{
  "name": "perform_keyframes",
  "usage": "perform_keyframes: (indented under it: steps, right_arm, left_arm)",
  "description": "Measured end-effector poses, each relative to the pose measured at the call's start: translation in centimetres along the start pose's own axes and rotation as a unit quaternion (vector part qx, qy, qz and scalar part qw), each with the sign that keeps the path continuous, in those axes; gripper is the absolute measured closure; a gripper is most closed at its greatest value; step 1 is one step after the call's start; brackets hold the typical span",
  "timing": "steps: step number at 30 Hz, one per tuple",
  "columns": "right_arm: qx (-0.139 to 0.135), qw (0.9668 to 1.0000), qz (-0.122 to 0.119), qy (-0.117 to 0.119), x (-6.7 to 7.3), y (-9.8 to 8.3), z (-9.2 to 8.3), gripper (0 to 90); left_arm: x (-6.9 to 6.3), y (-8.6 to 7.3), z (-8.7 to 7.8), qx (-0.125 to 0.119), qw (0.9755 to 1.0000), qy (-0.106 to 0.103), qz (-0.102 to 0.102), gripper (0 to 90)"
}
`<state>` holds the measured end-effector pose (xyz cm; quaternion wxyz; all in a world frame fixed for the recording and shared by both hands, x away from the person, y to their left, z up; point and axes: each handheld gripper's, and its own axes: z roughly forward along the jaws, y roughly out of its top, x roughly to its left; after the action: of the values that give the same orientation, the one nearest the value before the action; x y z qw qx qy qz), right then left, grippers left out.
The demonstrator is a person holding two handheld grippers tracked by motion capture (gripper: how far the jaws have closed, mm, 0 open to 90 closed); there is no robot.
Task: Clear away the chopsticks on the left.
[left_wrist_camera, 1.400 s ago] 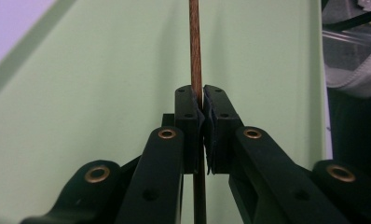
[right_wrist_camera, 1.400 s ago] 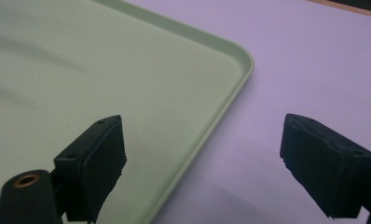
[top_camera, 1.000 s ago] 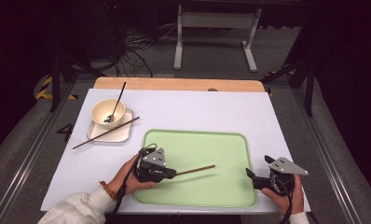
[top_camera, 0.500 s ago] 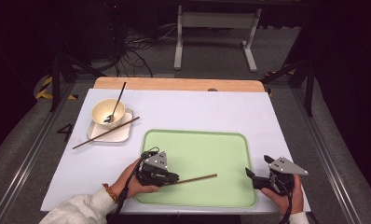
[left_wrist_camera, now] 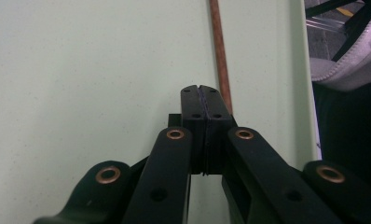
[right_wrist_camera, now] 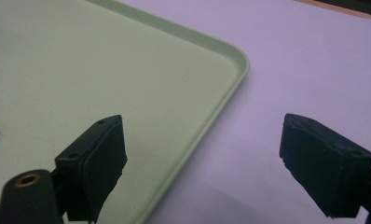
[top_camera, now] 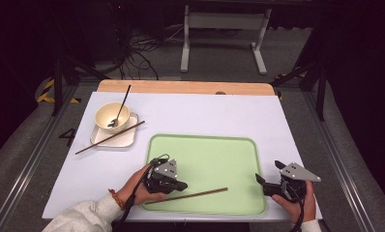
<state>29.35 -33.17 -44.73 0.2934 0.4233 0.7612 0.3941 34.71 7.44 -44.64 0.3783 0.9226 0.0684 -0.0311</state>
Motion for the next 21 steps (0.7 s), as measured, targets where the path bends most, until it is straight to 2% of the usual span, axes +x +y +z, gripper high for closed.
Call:
perform_keyframes:
  steps: [7, 11, 13, 17, 21]
  right_arm:
    - [0.000, 1.0000, 0.000, -0.001, 0.1, 0.0, -0.1, 14.9]
    - [0.000, 1.0000, 0.001, -0.003, 0.0, -0.1, -0.2, 14.9]
    - [0.000, 1.0000, 0.002, -0.004, 0.0, -0.1, -0.2, 14.9]
    - [0.002, 1.0000, 0.002, -0.005, 0.0, -0.2, -0.2, 14.8]
    - [0.001, 0.9999, 0.007, -0.009, -0.1, -0.3, -0.3, 14.8]
  left_arm:
    - [0.1, 0.5, -0.4, -0.010, 0.9999, 0.006, 0.012, 90.0]
    - [0.0, 1.2, -0.4, -0.015, 0.9996, 0.006, 0.025, 90.0]
    - [-0.1, 1.8, -0.2, -0.018, 0.9991, 0.006, 0.038, 90.0]
    - [-0.2, 2.6, 0.2, -0.019, 0.9989, 0.001, 0.042, 90.0]
    - [-0.3, 3.8, 0.4, -0.023, 0.9981, -0.002, 0.058, 90.0]
